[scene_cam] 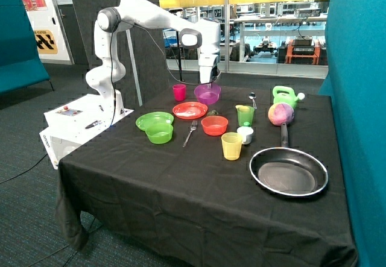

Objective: Stack the bowls

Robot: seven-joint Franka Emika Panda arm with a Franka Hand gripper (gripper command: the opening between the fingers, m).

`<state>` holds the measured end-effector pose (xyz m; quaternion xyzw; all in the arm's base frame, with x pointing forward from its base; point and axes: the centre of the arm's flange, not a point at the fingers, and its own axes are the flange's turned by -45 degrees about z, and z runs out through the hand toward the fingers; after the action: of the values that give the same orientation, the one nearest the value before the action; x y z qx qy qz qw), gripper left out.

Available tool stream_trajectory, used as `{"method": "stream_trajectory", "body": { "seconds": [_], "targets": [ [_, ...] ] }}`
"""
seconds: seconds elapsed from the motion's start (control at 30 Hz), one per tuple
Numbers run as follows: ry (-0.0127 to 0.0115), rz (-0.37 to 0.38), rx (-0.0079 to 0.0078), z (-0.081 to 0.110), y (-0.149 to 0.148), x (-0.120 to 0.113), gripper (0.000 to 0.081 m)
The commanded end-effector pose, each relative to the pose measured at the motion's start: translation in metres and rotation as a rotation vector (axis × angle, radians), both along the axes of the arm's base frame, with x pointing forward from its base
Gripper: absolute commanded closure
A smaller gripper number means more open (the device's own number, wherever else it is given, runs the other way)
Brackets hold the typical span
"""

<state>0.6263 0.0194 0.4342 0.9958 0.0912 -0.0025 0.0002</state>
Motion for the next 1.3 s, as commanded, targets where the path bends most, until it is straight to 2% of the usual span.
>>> {"method": "stream_trajectory", "body": {
  "seconds": [0.0,0.5,0.93,1.27],
  "targets": [
    [-0.0050,-0.017,0.0007,-0.007,-0.012,0.006,0.0808],
    [-0.0050,-0.019,0.0007,-0.022,-0.018,0.020,0.0808],
    [-0.0050,-0.031,0.0007,-0.049,-0.022,0.031,0.0808],
    [-0.0050,-0.042,0.0007,-0.059,-0.030,0.038,0.0808]
  ]
}}
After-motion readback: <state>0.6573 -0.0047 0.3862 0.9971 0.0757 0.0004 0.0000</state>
